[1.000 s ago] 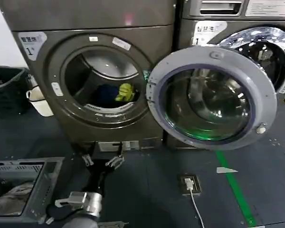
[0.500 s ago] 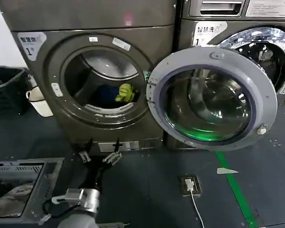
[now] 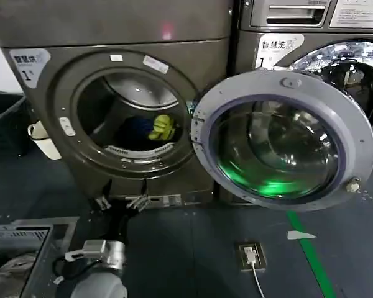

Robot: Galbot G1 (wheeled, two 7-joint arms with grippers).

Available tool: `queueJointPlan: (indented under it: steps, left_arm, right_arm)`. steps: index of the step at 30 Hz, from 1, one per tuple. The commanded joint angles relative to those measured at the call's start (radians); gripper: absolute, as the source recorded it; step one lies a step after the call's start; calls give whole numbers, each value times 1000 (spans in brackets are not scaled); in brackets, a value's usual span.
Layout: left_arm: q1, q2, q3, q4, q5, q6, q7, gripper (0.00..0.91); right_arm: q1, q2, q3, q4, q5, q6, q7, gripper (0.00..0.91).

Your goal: Grasp the clothes from the dryer.

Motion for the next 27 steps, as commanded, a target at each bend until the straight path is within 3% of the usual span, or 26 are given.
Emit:
queueJointPlan:
  steps: [1, 27]
  left_arm:
    - [-1, 1, -17, -1, -7, 4, -4, 907]
    - [-10, -2, -40, 0, -23, 8, 3, 907]
  right_arm:
    - [0, -3, -1, 1, 1, 2, 0, 907]
    - [8, -8, -5, 1, -2, 5, -7, 907]
